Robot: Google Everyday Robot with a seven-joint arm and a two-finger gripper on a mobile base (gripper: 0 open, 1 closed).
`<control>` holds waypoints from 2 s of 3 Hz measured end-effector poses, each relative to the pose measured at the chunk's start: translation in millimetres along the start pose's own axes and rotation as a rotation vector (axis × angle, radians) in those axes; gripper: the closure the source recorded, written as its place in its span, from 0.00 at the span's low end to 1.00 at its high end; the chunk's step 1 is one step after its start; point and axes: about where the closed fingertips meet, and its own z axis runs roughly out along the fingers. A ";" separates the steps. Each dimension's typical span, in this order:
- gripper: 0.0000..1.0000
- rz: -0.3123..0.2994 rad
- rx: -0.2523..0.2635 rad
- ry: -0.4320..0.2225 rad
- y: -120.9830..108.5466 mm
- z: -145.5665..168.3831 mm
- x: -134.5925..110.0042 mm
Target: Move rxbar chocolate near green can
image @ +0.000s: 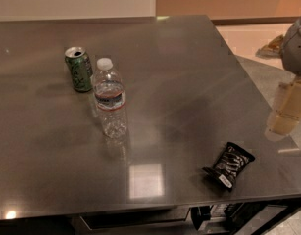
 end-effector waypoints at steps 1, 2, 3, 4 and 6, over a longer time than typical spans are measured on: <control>0.00 -0.091 -0.040 -0.044 13.1 15.1 -1.4; 0.00 -0.187 -0.081 -0.073 27.0 33.9 -1.7; 0.00 -0.277 -0.119 -0.078 41.5 52.5 0.5; 0.00 -0.343 -0.164 -0.074 55.4 71.3 3.8; 0.00 -0.424 -0.253 -0.099 76.4 102.0 6.0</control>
Offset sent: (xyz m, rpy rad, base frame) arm -0.0283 0.0188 -0.0701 0.0446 0.0706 0.3490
